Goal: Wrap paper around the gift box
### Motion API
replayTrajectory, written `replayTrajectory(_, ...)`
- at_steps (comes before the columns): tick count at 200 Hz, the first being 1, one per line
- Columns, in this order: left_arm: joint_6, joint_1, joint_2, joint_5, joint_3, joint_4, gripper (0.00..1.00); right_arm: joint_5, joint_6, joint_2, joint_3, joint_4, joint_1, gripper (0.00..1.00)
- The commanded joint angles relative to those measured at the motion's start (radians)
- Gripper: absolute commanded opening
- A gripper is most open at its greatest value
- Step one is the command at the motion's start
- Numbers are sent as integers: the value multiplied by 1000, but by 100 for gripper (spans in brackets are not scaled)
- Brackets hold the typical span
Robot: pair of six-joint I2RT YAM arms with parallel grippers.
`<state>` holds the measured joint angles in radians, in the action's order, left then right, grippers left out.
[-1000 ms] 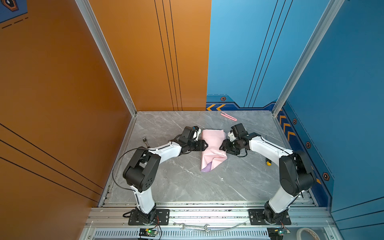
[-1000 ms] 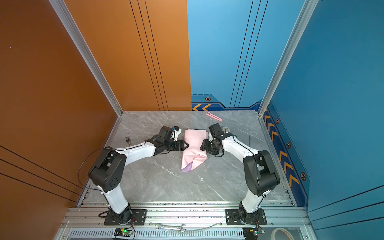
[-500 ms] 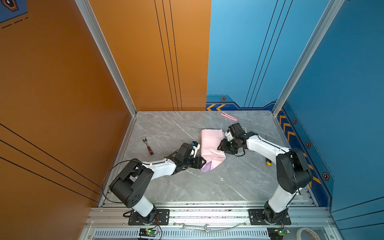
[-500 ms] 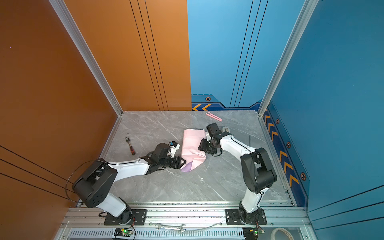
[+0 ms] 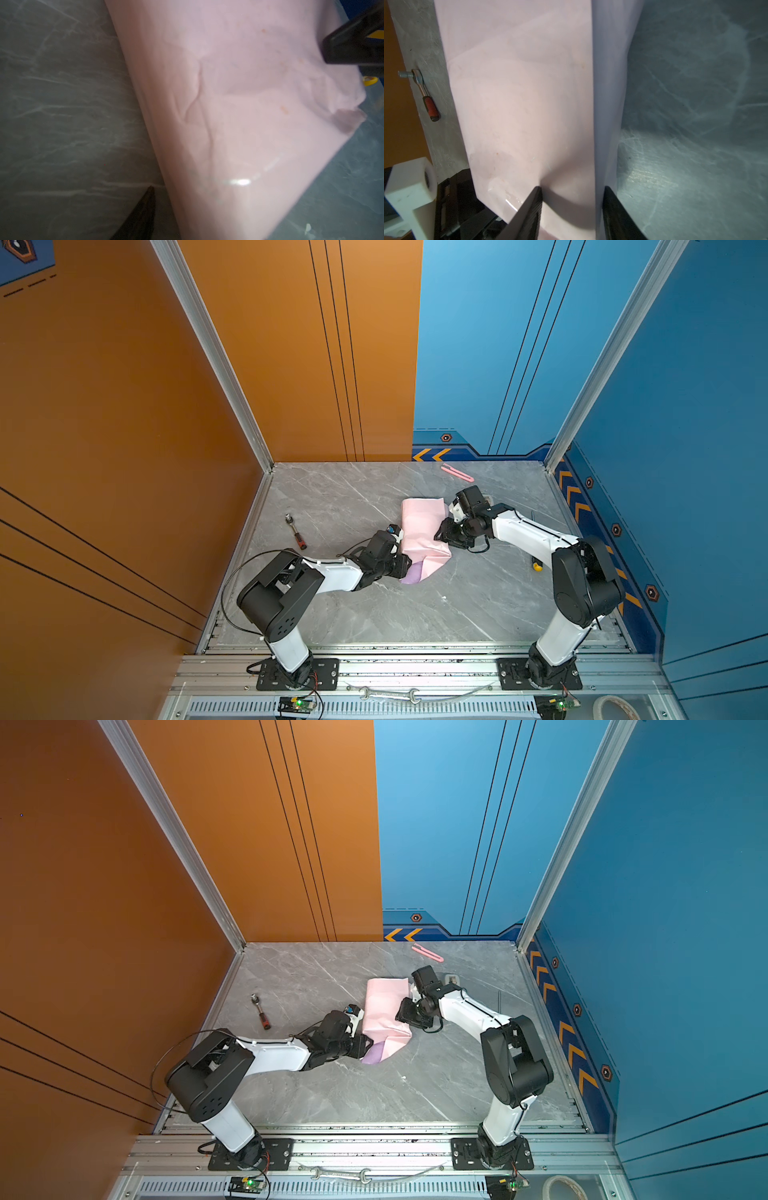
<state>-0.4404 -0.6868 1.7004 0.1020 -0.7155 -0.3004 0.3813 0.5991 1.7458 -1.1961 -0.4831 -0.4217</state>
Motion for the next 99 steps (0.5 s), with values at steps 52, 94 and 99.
replayTrajectory(52, 22, -79, 47, -248, -27, -13, 0, -31, -14, 14, 2, -26, -26, 47)
replayTrajectory(94, 26, -103, 15, -290, -35, 16, 9, -54, 4, 11, 10, -20, -31, 48)
replayTrajectory(99, 22, -101, 8, -291, -32, 17, 19, -57, 5, 10, 9, -20, -31, 49)
